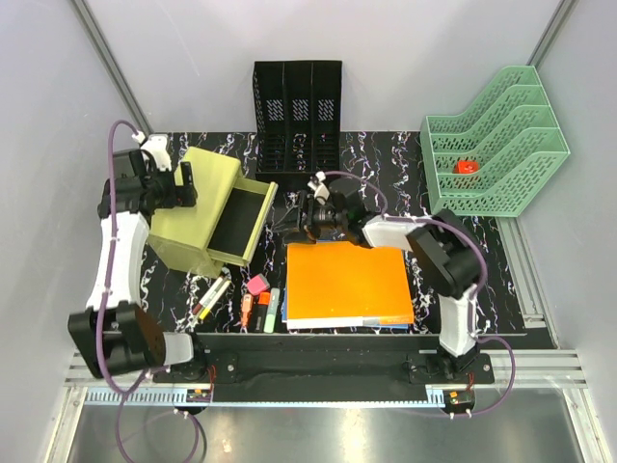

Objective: Organize the desk

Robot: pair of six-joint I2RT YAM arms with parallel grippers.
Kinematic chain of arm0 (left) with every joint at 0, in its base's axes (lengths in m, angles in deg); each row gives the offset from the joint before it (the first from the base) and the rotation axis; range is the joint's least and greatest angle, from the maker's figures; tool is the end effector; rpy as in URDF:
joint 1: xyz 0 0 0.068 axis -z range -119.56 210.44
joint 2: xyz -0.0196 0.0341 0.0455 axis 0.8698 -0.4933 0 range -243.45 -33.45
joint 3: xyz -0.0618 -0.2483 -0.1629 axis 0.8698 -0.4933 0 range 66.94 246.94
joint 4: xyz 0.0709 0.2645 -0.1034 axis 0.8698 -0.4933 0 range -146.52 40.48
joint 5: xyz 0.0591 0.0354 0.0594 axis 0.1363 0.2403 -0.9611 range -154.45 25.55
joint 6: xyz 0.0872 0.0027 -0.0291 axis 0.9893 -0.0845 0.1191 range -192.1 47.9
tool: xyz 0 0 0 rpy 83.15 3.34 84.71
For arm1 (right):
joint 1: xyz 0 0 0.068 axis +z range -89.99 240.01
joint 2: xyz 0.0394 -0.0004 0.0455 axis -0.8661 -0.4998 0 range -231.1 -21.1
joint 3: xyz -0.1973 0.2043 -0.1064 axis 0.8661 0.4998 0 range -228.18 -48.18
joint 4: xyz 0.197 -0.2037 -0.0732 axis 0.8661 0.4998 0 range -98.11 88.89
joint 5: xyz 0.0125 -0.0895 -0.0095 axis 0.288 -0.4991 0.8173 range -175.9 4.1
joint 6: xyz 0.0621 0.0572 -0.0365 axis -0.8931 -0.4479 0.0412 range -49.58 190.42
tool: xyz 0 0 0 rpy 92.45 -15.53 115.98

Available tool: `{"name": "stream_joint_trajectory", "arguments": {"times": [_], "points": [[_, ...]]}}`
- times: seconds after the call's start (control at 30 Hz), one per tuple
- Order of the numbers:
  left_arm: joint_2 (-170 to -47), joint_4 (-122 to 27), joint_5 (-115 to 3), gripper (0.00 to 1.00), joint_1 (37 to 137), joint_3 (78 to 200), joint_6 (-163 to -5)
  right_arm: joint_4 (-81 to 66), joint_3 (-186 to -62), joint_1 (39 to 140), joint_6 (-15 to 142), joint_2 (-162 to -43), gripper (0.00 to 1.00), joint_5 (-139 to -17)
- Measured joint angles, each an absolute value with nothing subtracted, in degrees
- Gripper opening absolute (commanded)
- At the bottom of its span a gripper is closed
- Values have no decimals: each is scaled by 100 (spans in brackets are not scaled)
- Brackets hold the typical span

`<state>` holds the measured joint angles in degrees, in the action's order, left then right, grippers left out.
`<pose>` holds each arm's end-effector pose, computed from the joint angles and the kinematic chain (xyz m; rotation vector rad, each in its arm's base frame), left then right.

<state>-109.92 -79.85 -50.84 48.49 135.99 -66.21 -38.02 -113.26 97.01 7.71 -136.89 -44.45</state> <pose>0.3526 0.0547 0.3299 0.0123 2.2094 -0.0923 0.3648 0.3434 0.1540 -0.0719 2.3242 1.7354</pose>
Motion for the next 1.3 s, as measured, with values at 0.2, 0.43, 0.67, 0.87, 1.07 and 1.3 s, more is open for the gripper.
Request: {"name": "stream_joint_trajectory", "arguments": {"times": [0.2, 0.43, 0.67, 0.87, 1.07, 1.3], "points": [[-10044, -9066, -4990, 96, 5324, 13630, -6592, -2348, -11475, 9685, 1973, -12660, 74, -4806], [-9386, -9869, -4687, 96, 5586, 13663, -6533, -1704, -11337, 9681, 2491, -12223, 73, -5098], [-9077, -10358, -4309, 95, 5765, 13431, -6481, -1415, -11335, 9681, 2694, -12220, 73, -5199], [-9615, -10378, -4011, 92, 6119, 13355, -6656, -1424, -11130, 9681, 2709, -12081, 72, -5232], [-9722, -10572, -3974, 90, 6220, 13341, -6605, -1393, -10955, 9681, 2718, -11879, 72, -5243], [-8802, -11208, -3985, 90, 6218, 13317, -6304, -1358, -10955, 9681, 2810, -11764, 72, -5247]]}}
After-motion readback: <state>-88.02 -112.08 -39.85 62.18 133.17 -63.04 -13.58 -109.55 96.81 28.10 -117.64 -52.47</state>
